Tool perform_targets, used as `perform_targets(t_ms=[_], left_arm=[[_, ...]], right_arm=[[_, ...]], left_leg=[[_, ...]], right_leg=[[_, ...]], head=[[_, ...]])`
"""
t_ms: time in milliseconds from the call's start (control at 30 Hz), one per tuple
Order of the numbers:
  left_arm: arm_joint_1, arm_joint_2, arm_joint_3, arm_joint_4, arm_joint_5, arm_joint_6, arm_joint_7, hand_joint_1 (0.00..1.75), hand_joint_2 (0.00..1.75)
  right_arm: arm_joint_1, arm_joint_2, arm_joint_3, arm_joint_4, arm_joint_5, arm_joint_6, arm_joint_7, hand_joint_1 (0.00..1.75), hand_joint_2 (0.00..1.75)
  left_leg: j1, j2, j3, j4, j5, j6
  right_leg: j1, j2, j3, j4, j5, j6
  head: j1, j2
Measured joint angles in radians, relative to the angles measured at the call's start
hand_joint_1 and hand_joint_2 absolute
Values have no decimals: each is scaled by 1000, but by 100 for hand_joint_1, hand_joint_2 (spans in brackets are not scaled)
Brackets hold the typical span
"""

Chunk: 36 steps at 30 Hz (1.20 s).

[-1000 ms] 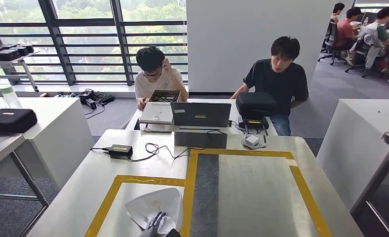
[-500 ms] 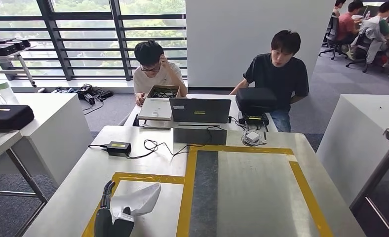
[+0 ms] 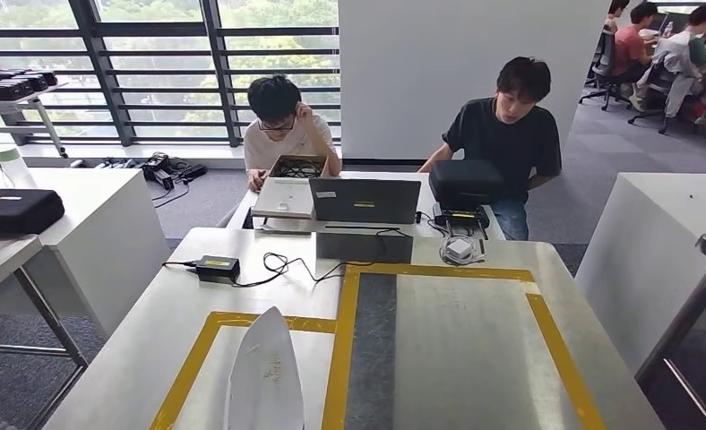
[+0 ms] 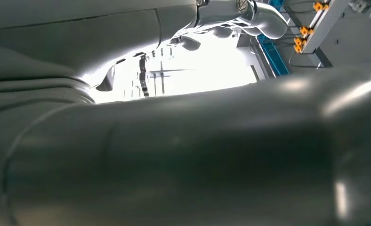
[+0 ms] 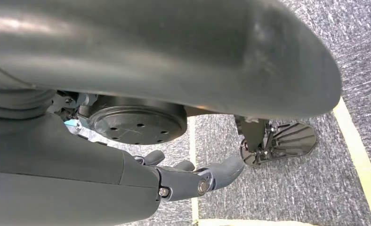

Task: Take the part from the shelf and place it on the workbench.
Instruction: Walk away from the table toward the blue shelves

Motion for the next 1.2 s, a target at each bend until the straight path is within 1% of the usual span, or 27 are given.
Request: perform_targets(t_ms=[300,567,733,800,833,867,900,933,967,1033,1067,1100,1133,1167,1200], left_arm=[[17,-16,6,-18,22,0,0,0,0],[29,-18,6,-18,28,0,0,0,0],[29,-17,5,-18,60,0,0,0,0],[29,-16,4,-24,78,0,0,0,0],[28,-15,4,-30,87,0,0,0,0],[28,-15,3,-40,92,0,0,0,0],[27,-14,2,-49,96,0,0,0,0],[26,-14,0,-56,98,0,0,0,0],[26,-13,-3,-61,99,0,0,0,0],[26,-12,-9,-68,98,0,0,0,0],[25,-11,-13,-70,95,0,0,0,0],[25,-10,-18,-72,89,0,0,0,0],[24,-8,-24,-74,83,0,0,0,0],[22,-8,-27,-74,78,0,0,0,0],[20,-8,-30,-75,74,0,0,0,0]], right_arm=[[0,7,0,0,-2,-11,0,0,0],[0,8,-2,0,-6,-13,0,0,0],[0,8,-3,0,-8,-13,0,0,0],[0,9,-3,0,-8,-13,0,0,0],[-1,11,-3,0,-7,-13,0,0,0],[-1,12,-4,0,-7,-13,0,0,0],[-1,13,-4,0,-7,-13,0,0,0],[-2,14,-4,0,-7,-13,0,0,0],[-3,14,-4,0,-7,-12,0,0,0],[-4,14,-5,0,-7,-12,0,0,0],[-4,13,-5,0,-7,-12,0,0,0],[-4,13,-6,0,-6,-12,0,0,0],[-4,13,-7,0,-6,-12,0,0,0],[-4,13,-8,0,-6,-12,0,0,0],[-6,13,-8,0,-6,-12,0,0,0]], left_leg=[[0,0,0,1,0,0],[0,0,-1,1,0,0],[0,0,-1,1,0,0],[-2,0,-3,4,-1,5],[-3,0,-2,2,0,10],[0,1,1,-6,4,15],[5,3,6,-18,11,20],[10,5,10,-29,19,23],[15,7,12,-35,25,24],[18,8,5,-33,28,25],[20,9,0,-28,27,23],[24,9,-6,-22,26,19],[29,8,-12,-13,24,13],[35,8,-18,-1,20,5],[39,8,-24,12,15,-5]], right_leg=[[0,-1,0,0,1,1],[0,-1,-1,0,1,1],[0,-1,-1,0,1,1],[-4,0,-1,-4,3,4],[-4,0,0,-7,5,8],[-5,-1,2,-8,6,12],[-3,-1,-1,0,-2,15],[-2,-1,-12,26,-21,18],[-3,-2,-33,73,-50,22],[-9,-1,-98,206,-115,31],[-14,-1,-122,254,-130,36],[-18,-2,-131,269,-125,41],[-23,-2,-119,243,-100,46],[-29,-3,-90,183,-65,52],[-32,-2,-60,122,-40,58]], head=[[0,0],[0,0],[0,0],[0,0],[-1,0],[-2,0],[-2,0],[-1,0],[1,0],[4,0],[4,0],[5,0],[5,0],[6,0],[7,0]])
